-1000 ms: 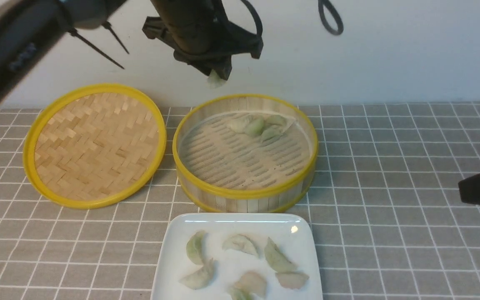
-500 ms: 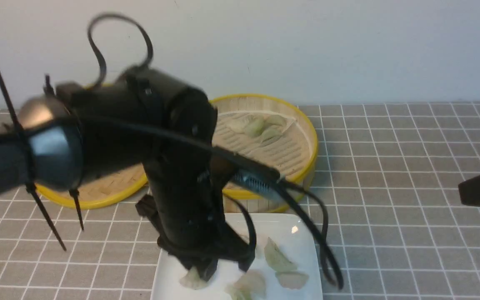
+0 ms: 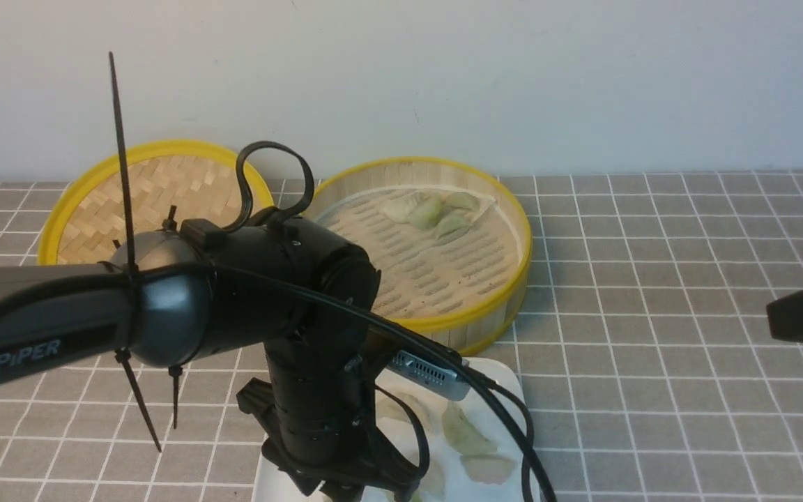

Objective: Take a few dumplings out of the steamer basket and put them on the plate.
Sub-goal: Use the left arm to put the dumpling into the plate, then use the right arm to grab a dumpling from inside the steamer

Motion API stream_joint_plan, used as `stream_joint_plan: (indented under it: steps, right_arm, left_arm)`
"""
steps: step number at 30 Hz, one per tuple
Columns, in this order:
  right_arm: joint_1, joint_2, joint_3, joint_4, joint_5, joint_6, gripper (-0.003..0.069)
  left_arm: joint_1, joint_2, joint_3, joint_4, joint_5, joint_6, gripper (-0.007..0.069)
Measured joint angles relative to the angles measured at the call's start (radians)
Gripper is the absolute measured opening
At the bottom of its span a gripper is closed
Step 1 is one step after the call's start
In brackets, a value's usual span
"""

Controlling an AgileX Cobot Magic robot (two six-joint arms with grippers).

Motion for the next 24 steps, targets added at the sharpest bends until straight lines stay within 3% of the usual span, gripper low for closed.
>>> stream_joint_plan:
  steps: [2, 6, 8, 11, 13, 16, 19, 24]
  right_arm:
    - [0.0, 0.0, 0.0, 0.007, -0.003, 0.0, -0.001]
    - [0.0, 0.0, 0.0, 0.024, -0.032, 0.0, -0.001]
    - [0.0, 0.002, -0.005, 0.035, -0.049, 0.0, -0.001]
    - [0.0, 0.028, -0.05, 0.063, -0.048, 0.011, -0.001]
    - [0.006, 0.06, -0.107, 0.082, -0.04, 0.024, -0.001]
    - [0.037, 0.122, -0.192, 0.083, -0.032, 0.042, -0.001]
    - [0.094, 0.198, -0.273, 0.07, -0.032, 0.058, -0.001]
    - [0.215, 0.374, -0.44, -0.027, -0.033, 0.148, -0.001]
  left_arm:
    - [0.0, 0.0, 0.0, 0.002, 0.0, 0.0, 0.0437]
    - [-0.001, 0.0, -0.004, 0.006, 0.0, 0.0, 0.0523]
    - [-0.001, 0.0, -0.018, 0.006, 0.008, 0.0, 0.0514]
    - [-0.002, -0.012, -0.049, 0.007, 0.028, 0.0, 0.0409]
    - [-0.002, -0.052, -0.061, 0.008, 0.028, 0.002, 0.023]
    - [-0.002, -0.145, -0.062, 0.023, 0.02, 0.003, 0.0052]
    - [-0.002, -0.257, -0.062, 0.035, 0.018, 0.001, 0.0004]
    - [-0.002, -0.484, -0.032, 0.036, 0.004, -0.008, -0.0005]
